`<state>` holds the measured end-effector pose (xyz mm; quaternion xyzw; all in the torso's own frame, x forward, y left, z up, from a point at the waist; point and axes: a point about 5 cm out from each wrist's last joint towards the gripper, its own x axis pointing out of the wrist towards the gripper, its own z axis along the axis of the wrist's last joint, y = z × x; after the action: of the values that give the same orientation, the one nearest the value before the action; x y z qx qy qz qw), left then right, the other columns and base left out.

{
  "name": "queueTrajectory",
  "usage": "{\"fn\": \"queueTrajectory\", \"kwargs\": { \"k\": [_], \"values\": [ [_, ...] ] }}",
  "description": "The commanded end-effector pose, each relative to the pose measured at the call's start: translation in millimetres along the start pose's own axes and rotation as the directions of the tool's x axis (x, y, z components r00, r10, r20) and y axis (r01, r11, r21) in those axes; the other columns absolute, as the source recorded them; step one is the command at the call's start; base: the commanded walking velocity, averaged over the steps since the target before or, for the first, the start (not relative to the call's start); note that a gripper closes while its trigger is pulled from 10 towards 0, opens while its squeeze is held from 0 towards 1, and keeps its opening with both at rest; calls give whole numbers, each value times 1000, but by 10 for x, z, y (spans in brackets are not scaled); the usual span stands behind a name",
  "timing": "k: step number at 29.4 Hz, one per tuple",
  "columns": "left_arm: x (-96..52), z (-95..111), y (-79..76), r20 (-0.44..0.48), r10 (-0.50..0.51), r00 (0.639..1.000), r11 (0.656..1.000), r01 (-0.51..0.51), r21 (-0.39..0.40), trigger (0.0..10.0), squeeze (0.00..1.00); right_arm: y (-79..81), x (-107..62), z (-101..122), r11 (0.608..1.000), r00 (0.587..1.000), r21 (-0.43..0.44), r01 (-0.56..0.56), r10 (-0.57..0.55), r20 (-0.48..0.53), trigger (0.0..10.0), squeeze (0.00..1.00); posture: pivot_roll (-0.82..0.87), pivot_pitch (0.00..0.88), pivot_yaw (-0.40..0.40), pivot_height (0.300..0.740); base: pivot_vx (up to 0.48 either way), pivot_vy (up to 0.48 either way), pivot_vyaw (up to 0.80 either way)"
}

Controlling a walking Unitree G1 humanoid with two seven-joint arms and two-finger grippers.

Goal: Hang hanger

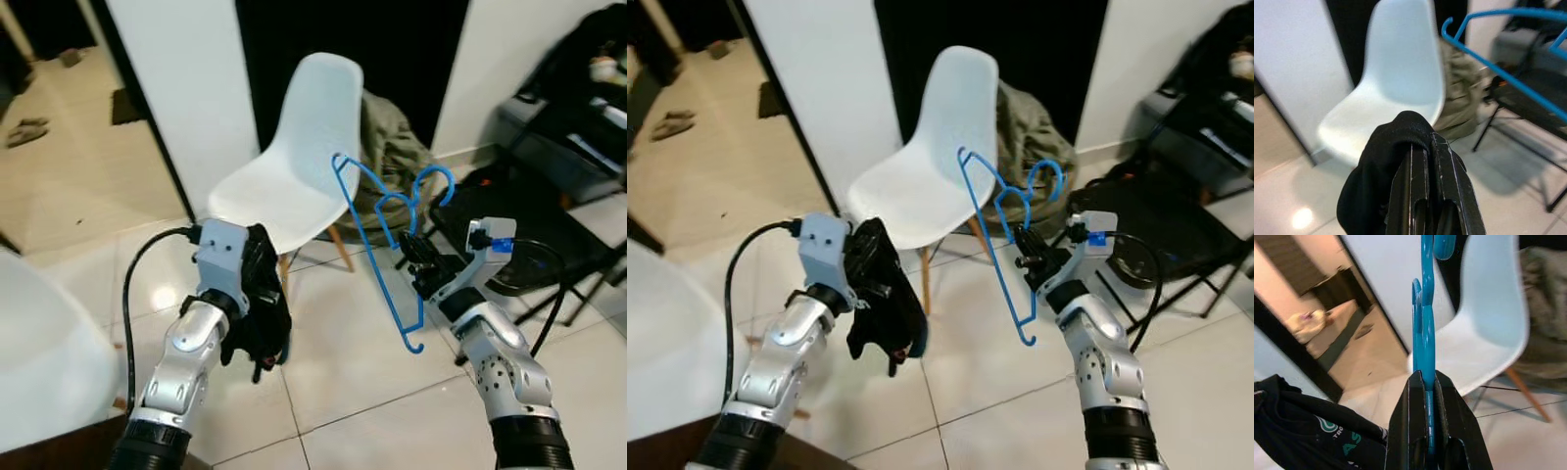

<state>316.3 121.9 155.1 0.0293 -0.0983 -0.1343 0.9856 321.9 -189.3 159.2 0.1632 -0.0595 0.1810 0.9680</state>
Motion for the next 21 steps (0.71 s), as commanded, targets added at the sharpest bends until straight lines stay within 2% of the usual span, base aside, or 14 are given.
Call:
{"fn": "queueTrajectory", "kwargs": {
  "k": [1, 2, 16, 21],
  "values": [
    [9, 11, -16, 18, -2, 1000, 1000, 2, 1, 10000, 0, 17, 4, 14, 1000, 1000, 3, -10, 10, 16, 10000, 0, -34, 131, 44, 740, 0, -450, 800],
    [11, 11, -14, 19, 2, 1000, 1000, -2, -1, 10000, 0, 18, 5, 14, 1000, 1000, 2, -11, 11, 16, 10000, 0, -34, 131, 44, 740, 0, -450, 800],
    [16, 35, 17, 47, 25, 999, 1000, -25, -2, 10000, 0, 55, 16, -9, 998, 999, -39, -46, 46, -2, 10000, 0, -28, 142, 43, 740, 0, 0, 800],
    [14, 80, -6, 64, -1, 998, 1000, 0, 3, 10000, 0, 68, 20, -9, 998, 998, -43, -55, 56, 0, 10000, 0, -28, 142, 43, 740, 0, 0, 800]
  ]
}}
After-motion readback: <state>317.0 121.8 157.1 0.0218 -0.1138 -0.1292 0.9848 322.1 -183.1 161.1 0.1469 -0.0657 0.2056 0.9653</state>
